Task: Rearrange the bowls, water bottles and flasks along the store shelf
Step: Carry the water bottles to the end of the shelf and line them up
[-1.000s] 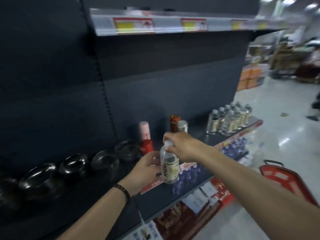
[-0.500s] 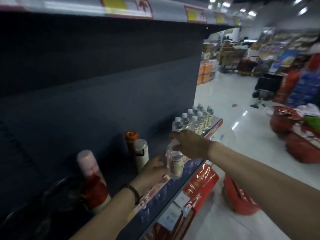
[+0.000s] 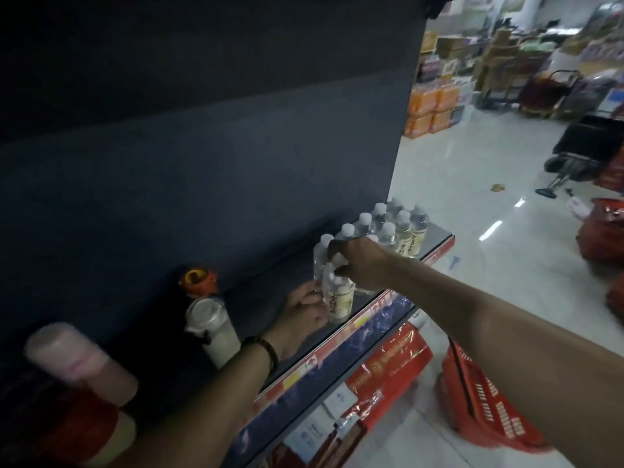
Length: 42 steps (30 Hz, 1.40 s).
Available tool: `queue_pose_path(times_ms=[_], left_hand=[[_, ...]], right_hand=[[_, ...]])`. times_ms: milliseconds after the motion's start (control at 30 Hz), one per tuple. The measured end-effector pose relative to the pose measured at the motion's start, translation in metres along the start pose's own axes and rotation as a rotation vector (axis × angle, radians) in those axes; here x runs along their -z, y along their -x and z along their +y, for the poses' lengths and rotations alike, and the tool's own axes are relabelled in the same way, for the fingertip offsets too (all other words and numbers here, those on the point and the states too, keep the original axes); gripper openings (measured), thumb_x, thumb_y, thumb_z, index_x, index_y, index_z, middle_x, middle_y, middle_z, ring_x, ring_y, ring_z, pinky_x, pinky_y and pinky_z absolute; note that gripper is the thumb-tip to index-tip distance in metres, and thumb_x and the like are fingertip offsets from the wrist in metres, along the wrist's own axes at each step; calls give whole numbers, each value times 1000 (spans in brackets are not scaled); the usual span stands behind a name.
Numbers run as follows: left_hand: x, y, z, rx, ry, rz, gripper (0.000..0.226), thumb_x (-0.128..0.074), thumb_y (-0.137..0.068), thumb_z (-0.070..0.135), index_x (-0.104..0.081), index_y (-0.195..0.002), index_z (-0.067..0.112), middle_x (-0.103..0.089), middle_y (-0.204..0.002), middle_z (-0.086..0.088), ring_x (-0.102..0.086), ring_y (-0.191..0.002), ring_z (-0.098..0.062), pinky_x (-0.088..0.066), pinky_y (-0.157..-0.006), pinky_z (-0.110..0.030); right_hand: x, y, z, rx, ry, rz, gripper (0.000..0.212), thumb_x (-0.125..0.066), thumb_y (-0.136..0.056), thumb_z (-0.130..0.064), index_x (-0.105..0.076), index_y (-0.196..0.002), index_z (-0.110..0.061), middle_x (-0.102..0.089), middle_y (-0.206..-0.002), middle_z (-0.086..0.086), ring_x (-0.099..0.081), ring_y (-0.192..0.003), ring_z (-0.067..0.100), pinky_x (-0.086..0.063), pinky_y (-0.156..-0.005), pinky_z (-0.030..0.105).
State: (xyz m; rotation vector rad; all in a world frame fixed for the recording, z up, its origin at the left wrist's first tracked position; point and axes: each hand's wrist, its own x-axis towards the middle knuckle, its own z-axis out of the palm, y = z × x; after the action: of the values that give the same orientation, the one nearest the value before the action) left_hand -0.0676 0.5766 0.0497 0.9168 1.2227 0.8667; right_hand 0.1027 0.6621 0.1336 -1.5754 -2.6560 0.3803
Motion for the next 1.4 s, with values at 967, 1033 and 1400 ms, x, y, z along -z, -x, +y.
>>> queue_pose_path(times_ms=[967, 1033, 1400], left_hand=[[-52, -79, -11, 22, -210, 220, 37, -71, -95, 16, -64, -120, 43, -74, -120, 16, -68, -123, -13, -56, -110, -50], [-45, -70, -11, 76, -316, 218, 36, -69, -100, 18, -59, -130, 37, -64, -127, 14, -65, -122, -12, -57, -110, -46], [41, 73, -10, -19, -1065, 372, 15, -71, -99, 35, -75, -107, 23, -79, -101, 7, -73, -95, -7, -57, -86, -25]], right_hand=[[-13, -58, 86, 94, 25, -13, 52, -74, -99, -31, -56, -147, -20, -70, -129, 14, -72, -110, 33, -58, -80, 37], [-12, -54, 78, 93, 85, 34, 48, -68, -101, -39, -55, -143, -19, -68, -125, 15, -73, -105, 35, -61, -79, 43], [-43, -9, -65, 376, -137, 18, 38, -62, -98, -43, -61, -133, -26, -64, -128, 9, -65, -116, 32, -54, -94, 39]])
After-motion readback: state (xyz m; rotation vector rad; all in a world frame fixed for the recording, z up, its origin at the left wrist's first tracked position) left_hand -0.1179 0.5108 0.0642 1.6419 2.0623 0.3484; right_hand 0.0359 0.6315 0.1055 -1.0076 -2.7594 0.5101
